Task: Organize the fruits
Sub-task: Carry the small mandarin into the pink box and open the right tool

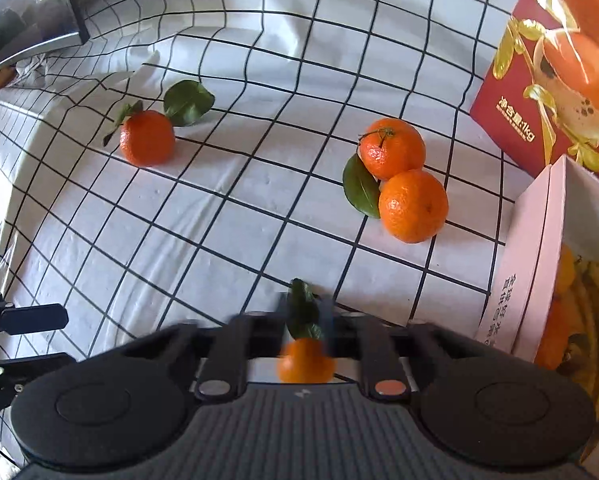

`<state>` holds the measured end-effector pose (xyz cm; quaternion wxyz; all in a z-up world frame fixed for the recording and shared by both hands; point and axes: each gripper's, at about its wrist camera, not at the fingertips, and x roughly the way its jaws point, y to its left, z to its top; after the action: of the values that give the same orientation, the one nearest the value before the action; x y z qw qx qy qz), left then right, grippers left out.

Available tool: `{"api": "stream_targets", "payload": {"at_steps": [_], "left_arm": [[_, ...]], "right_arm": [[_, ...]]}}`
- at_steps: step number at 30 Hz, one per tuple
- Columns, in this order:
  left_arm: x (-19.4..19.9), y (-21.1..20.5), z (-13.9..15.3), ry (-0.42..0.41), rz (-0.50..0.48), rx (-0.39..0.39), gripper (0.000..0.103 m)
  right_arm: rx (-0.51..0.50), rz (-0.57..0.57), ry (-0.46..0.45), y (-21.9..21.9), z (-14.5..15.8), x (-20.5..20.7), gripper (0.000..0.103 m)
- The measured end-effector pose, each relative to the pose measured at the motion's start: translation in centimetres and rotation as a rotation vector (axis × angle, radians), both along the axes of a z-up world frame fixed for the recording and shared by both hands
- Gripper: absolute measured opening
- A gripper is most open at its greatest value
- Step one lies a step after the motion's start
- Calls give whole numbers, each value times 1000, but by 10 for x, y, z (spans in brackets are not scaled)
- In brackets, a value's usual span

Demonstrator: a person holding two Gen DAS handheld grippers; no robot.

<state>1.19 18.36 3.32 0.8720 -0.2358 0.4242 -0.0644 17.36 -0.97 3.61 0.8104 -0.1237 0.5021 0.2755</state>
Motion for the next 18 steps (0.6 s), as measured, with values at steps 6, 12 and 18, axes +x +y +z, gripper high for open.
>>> {"api": "stream_targets", "payload": {"at_steps": [6,12,18], "left_arm": [[12,-13,4,4,-29,8,63],[32,-47,13,4,-113,28,63],[50,-84,6,25,-178,53,59]], "right_arm": [[140,-91,-77,-37,54,-24,2],[236,-262,-168,-152,109,-101,2],[175,-640,-141,-292,88,-174,2]]}}
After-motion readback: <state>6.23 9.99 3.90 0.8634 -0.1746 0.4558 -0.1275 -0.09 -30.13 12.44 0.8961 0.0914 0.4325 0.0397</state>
